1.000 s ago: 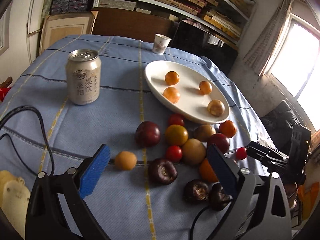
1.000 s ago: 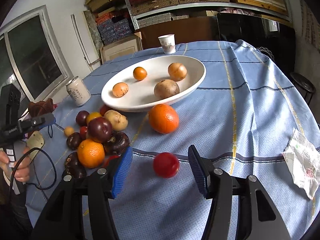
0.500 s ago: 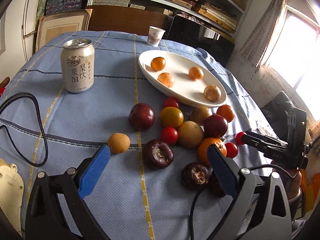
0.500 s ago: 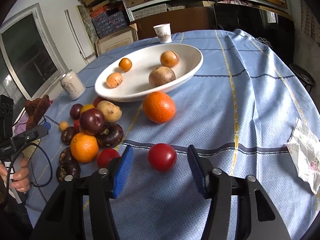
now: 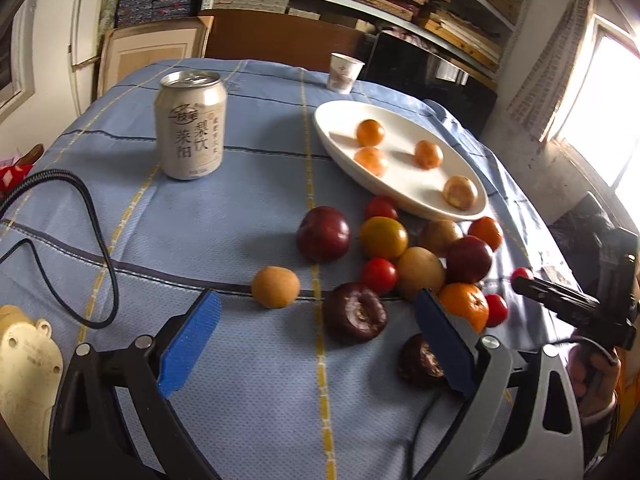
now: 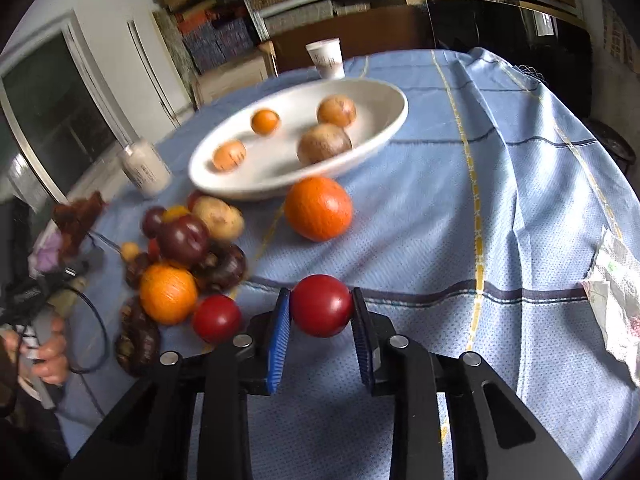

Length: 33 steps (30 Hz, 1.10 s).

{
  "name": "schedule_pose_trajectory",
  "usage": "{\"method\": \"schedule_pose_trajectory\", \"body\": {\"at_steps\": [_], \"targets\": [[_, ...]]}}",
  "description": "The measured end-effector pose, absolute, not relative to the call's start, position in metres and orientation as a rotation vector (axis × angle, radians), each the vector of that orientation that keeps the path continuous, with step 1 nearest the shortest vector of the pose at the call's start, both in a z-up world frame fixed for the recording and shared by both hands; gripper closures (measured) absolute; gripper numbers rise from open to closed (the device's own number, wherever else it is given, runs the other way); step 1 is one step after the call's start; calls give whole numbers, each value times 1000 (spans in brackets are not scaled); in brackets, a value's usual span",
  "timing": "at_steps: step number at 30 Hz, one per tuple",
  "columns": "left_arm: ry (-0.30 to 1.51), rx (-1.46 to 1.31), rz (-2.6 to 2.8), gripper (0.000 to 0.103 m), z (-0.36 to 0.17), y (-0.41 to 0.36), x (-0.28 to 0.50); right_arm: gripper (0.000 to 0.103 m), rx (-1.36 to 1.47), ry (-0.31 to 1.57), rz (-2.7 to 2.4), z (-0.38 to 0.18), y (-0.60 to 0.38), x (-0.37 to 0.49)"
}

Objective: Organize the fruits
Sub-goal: 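Grasp a red tomato with the right gripper while the left grasps a small yellow fruit, then carry the tomato and yellow fruit to the plate and release both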

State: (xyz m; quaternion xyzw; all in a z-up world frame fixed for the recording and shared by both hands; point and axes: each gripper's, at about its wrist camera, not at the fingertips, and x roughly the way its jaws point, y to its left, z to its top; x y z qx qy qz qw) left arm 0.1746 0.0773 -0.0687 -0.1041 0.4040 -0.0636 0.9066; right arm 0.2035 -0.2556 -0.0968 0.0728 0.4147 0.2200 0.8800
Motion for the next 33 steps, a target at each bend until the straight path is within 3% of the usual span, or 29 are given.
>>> {"method": "schedule_pose_trajectory", "body": {"at_steps": [4,7,14,19,33], "targets": [[844,-257,-106,44,-73,88,180,73,163,842,445,-93,-259,201],[868,-283,-85,52,-78,94,186,73,161,843,438,-93,-259,201],[901,-256,-55,56,-84,92,198,73,148,835,437,-92,-258,200],[944,-211,-44,69,-92,85,206,73,156,839,433,-92,-260,201],[919,-223,-48,74,-89,89,203,73,167,829,436,-92,-261,200]]}}
